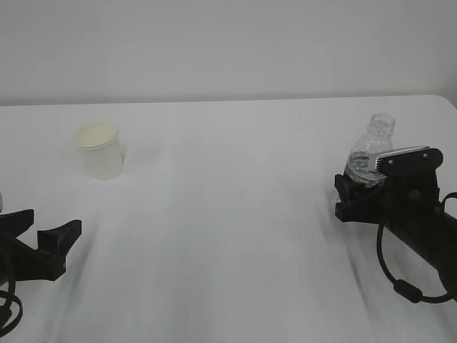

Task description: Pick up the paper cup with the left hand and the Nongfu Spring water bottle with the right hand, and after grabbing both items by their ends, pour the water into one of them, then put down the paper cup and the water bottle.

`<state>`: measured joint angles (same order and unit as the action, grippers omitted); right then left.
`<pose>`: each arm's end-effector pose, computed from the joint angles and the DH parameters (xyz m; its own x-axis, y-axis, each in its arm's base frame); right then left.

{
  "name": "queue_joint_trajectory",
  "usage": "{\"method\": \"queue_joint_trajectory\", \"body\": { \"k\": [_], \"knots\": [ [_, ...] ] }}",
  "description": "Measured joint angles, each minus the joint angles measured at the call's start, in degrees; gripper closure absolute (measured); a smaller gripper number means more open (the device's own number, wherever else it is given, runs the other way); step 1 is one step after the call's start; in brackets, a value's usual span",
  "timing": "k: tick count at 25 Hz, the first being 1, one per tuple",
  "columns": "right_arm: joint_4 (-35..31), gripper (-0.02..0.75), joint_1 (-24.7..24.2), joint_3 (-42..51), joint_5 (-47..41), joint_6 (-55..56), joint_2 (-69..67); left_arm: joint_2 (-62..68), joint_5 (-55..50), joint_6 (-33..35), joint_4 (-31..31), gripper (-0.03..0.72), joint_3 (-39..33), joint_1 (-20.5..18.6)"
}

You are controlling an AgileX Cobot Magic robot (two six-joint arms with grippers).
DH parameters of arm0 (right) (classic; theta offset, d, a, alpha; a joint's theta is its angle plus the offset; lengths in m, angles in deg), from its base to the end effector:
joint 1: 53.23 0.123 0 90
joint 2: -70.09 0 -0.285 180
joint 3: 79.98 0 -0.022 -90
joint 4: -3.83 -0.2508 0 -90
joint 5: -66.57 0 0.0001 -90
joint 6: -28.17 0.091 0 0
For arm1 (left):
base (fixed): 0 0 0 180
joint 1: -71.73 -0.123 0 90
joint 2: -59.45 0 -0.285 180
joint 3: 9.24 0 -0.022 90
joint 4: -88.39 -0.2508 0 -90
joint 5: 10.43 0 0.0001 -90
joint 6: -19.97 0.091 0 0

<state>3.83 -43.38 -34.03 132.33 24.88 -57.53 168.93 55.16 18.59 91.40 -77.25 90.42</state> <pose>0.3059 0.0531 0.0741 -0.2910 -0.1088 -0.9505 -0.1881 0.9806 -0.0546 0.2025 -0.0639 0.1081 -0.3661 0.0756 -0.9275 0.2616 0.9649 -0.0246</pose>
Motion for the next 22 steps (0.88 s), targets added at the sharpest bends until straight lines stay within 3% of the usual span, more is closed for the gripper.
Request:
{"method": "queue_joint_trajectory", "body": {
  "k": [22],
  "knots": [
    [4.3,0.247,0.0,1.7,-1.7,-0.7,5.6,0.0,0.0,0.0,-0.2,0.100,0.1,0.0]
  ]
}}
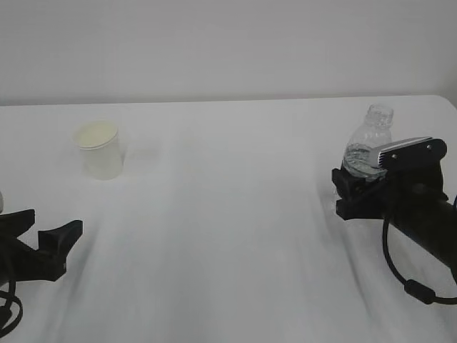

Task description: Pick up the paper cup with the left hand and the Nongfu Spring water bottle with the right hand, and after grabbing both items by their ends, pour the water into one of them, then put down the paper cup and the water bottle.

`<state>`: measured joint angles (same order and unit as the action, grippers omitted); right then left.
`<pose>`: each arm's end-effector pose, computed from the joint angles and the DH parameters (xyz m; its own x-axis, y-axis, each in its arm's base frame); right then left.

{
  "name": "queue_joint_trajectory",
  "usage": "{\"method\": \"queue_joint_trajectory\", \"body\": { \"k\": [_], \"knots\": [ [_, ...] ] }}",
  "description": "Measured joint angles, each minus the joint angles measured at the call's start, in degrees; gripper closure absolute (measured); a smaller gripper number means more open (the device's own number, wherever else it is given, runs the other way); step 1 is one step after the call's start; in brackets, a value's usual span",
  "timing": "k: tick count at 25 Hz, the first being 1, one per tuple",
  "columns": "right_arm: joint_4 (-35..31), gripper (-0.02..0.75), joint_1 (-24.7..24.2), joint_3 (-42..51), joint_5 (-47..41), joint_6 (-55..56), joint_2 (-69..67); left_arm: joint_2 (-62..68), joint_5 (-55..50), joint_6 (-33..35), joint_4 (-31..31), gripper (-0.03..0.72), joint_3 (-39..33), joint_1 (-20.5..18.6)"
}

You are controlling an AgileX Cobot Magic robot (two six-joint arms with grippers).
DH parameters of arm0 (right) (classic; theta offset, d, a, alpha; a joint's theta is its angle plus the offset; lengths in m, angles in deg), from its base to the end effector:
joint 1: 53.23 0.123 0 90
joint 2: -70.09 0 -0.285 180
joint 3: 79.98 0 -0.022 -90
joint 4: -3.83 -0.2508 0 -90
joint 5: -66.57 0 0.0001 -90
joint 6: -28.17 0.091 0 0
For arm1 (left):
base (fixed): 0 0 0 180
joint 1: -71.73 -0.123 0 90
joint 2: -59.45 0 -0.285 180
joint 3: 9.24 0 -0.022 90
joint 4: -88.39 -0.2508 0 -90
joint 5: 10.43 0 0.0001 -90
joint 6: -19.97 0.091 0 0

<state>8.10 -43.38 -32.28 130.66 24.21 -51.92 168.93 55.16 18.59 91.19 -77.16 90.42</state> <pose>0.2994 0.0582 0.0972 -0.2412 -0.1447 -0.9596 -0.2600 0.9623 -0.0798 0.2028 -0.0643 0.1082 -0.3644 0.0766 -0.9281 0.2651 0.9639 -0.0246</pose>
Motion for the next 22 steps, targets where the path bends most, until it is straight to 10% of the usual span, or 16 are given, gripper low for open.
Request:
{"method": "queue_joint_trajectory", "body": {
  "k": [22],
  "knots": [
    [4.0,0.247,0.0,0.0,-2.4,0.0,1.0,9.3,0.0,0.0,0.8,0.099,9.8,-0.3]
  ]
}}
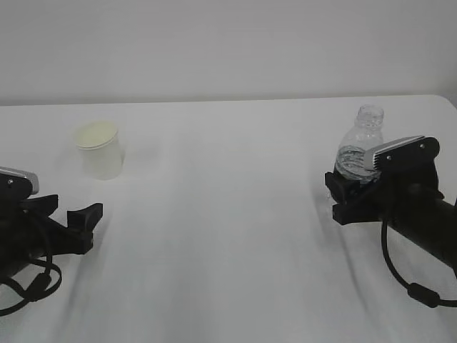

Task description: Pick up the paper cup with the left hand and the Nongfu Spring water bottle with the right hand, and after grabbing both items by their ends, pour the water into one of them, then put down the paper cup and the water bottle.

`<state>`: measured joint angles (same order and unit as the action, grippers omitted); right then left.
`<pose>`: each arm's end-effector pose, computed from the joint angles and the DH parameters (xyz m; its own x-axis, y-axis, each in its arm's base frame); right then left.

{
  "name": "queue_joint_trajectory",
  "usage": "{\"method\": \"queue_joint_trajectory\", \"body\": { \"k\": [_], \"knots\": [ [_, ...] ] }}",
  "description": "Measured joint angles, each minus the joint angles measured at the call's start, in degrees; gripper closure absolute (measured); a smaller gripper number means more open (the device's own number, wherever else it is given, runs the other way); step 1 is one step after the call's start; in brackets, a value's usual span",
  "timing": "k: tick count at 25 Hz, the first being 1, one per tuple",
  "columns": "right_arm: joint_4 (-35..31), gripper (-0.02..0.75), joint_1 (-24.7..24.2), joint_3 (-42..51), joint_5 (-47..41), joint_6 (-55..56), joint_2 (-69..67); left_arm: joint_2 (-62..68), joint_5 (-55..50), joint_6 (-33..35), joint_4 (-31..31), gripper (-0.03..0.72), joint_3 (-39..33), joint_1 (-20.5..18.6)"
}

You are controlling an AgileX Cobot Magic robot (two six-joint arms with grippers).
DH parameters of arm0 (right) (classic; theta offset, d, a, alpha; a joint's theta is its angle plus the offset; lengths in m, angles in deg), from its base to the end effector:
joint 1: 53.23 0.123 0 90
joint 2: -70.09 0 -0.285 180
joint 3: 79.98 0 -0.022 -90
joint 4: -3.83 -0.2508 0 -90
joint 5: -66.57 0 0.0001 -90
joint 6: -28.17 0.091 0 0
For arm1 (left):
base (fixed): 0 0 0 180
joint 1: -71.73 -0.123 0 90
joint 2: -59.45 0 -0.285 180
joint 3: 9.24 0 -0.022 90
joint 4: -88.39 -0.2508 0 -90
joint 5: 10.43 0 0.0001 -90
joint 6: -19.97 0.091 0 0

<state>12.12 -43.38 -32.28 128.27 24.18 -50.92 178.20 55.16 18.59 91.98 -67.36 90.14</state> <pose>0.2972 0.0633 0.0987 -0.2496 -0.1824 -0.9510 -0.3268 0.9404 -0.0946 0.2458 -0.0764 0.0905 -0.3578 0.0665 -0.9314 0.2473 0.9686 -0.0259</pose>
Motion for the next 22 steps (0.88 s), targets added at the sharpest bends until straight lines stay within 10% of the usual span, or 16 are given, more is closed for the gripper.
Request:
{"method": "queue_joint_trajectory", "body": {
  "k": [11,22],
  "knots": [
    [2.0,0.247,0.0,0.0,-0.2,-0.1,0.0,1.9,0.0,0.0,-13.0,0.099,1.4,-10.1],
    [3.7,0.247,0.0,0.0,-0.2,-0.1,0.0,2.7,0.0,-0.3,-16.7,0.099,4.6,-11.9]
  ]
}}
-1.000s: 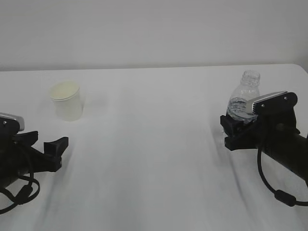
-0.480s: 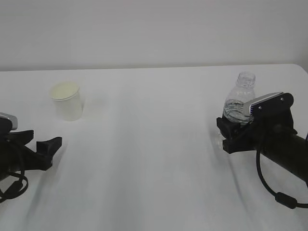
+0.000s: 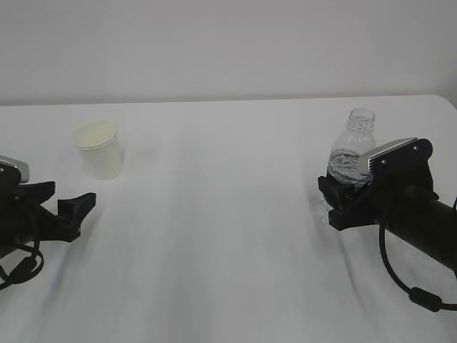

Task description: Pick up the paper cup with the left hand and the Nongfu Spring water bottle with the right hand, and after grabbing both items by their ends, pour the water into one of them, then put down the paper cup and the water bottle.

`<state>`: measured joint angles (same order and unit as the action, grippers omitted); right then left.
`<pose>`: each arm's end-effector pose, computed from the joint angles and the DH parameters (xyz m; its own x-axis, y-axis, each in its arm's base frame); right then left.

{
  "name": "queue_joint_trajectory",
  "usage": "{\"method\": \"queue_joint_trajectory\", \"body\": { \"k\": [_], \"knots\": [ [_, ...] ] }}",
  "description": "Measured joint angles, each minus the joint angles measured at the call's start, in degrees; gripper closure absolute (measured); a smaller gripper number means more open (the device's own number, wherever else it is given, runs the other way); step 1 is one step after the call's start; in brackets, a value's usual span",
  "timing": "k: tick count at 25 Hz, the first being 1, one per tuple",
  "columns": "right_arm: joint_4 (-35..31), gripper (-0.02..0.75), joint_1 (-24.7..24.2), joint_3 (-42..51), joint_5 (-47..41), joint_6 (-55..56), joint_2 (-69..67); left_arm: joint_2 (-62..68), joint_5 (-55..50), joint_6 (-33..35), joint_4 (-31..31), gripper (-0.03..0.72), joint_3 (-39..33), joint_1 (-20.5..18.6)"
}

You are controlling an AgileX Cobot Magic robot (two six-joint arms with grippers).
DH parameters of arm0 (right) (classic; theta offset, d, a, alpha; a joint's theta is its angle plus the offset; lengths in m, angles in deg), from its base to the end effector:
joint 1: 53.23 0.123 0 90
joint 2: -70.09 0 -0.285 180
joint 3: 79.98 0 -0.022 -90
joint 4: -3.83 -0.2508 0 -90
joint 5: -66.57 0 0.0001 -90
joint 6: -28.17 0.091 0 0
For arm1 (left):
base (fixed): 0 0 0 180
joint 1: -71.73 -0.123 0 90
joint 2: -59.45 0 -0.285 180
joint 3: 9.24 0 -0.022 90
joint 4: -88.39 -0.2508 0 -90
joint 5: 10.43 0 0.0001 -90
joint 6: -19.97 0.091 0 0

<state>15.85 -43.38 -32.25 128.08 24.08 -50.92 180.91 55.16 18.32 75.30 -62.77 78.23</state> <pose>0.2952 0.0682 0.0982 -0.2378 -0.2127 -0.9478 -0.3865 0.9159 -0.1085 0.2723 -0.0499 0.0877 -0.3183 0.1022 -0.9425 0.3254 0.9455 -0.0074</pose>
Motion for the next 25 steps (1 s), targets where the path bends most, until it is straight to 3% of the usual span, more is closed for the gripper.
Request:
{"method": "queue_joint_trajectory", "body": {
  "k": [25],
  "knots": [
    [0.0,0.247,0.0,0.0,0.0,0.0,0.0,6.2,0.0,-1.4,1.1,0.100,11.9,-0.1]
  ]
}}
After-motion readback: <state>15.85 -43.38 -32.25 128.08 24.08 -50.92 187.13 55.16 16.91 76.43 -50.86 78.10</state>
